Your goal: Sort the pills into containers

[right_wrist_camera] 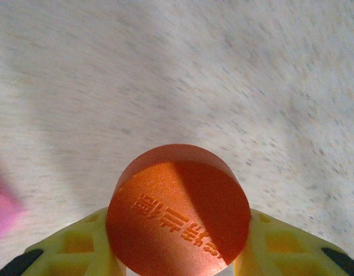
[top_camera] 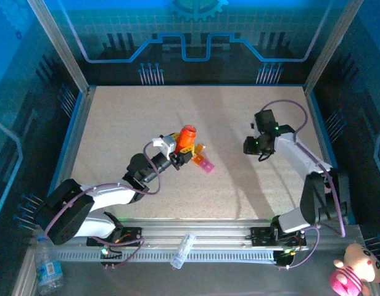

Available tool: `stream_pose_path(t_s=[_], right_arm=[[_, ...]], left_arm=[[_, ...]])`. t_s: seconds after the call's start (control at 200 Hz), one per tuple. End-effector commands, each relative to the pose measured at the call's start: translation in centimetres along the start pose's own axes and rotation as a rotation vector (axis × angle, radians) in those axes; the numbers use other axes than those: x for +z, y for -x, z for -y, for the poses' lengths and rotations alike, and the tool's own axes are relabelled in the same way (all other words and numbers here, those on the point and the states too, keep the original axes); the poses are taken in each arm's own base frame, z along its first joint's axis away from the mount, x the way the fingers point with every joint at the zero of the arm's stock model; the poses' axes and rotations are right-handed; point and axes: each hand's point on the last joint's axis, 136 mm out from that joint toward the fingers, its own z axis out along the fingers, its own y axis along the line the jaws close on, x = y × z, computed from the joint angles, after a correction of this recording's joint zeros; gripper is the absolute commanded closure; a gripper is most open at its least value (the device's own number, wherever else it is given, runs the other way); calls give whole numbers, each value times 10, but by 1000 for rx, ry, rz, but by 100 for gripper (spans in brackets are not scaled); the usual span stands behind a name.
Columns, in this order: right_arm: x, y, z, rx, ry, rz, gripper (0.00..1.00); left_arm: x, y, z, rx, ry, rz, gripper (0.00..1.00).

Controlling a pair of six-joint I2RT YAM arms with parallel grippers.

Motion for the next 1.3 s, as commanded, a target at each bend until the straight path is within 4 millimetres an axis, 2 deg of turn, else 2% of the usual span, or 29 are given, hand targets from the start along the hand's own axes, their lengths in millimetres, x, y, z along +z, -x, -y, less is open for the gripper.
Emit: stream_pose_path(t_s=[0.0, 0.105, 0.225, 0.285, 0.375, 0.575, 0.966, 1.291], right_arm=[[-48, 9, -53, -93, 189, 45, 68], [-92, 18, -96, -158, 371, 78, 67], [-137, 22, -137, -228, 566, 103, 67], [-154, 21, -153, -260, 655, 93, 67], [-168, 19, -170, -306, 737, 79, 67], [-172, 9, -184, -372, 811, 31, 67], [-168, -12, -192, -442, 848, -54, 67], [-158, -18, -194, -468, 836, -97, 67]], left_arm=[[3, 13, 10, 36, -47, 41, 100], [2, 8, 14, 40, -70, 27, 100], [2, 1, 21, 47, -107, 1, 100], [3, -2, 23, 48, -127, -17, 100], [4, -5, 30, 49, -163, -37, 100], [8, -9, 37, 66, -209, -73, 100], [18, -10, 44, 73, -262, -95, 100], [21, -8, 49, 83, -298, -101, 100]])
